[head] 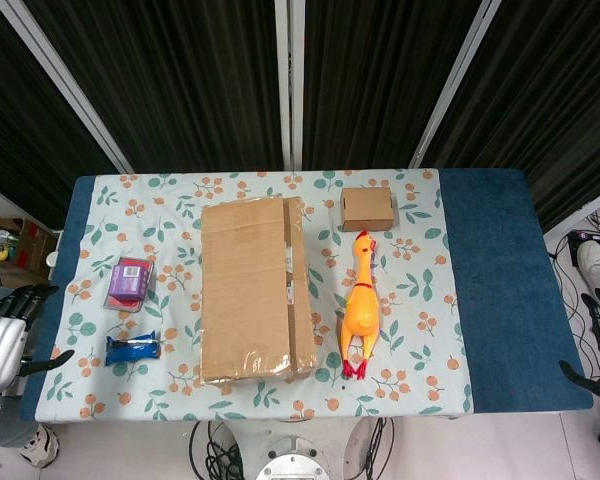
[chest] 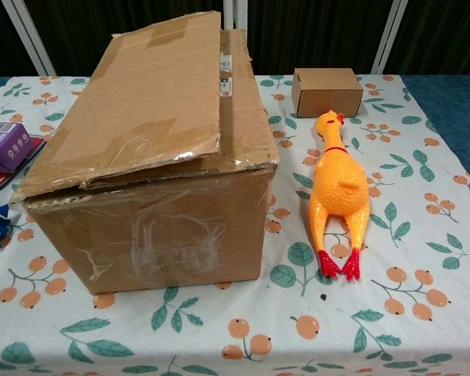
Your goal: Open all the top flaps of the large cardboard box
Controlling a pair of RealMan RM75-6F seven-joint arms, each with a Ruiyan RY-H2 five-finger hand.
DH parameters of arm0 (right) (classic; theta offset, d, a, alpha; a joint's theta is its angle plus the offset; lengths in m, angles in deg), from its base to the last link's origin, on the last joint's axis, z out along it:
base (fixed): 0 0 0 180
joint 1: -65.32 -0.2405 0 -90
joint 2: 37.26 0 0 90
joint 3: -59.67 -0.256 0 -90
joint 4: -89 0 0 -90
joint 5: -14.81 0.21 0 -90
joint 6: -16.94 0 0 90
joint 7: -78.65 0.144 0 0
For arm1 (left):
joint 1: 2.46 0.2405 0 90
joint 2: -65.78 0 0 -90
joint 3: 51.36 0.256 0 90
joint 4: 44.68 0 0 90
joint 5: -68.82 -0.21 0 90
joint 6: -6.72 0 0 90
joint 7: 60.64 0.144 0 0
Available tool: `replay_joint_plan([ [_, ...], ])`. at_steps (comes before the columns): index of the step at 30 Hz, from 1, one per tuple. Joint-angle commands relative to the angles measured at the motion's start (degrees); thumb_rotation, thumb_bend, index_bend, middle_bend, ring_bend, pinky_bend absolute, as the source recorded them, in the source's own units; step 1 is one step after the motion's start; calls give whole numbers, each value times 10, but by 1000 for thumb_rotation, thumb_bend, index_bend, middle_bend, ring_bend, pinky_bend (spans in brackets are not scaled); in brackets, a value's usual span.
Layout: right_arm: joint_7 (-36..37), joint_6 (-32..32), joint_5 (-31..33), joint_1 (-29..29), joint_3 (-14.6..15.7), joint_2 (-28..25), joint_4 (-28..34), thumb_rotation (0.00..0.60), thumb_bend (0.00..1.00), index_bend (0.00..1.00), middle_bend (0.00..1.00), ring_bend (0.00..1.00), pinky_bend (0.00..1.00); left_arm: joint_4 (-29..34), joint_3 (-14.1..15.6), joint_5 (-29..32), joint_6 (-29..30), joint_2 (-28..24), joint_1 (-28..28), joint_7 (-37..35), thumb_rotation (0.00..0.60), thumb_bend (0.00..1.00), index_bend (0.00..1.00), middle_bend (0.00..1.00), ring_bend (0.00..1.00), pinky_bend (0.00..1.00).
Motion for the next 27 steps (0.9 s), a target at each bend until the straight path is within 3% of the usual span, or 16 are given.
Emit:
replay_joint_plan([
  [1, 1, -1, 1, -1, -1, 0, -1, 600, 58, 0, 0, 0, 0, 1, -1, 1, 2, 3, 0, -2, 518, 8, 156, 156, 136, 229],
  [17, 16, 14, -1, 2, -9, -10, 3, 600, 58, 0, 0, 0, 0, 28, -23, 11, -11, -18, -23, 9, 518, 8, 156, 156, 136, 229],
  [27, 21, 28, -10, 2, -14, -28, 27, 600, 58, 0, 0, 0, 0, 97, -93, 10, -81, -35, -124, 37, 526, 0, 156, 157, 136, 230],
])
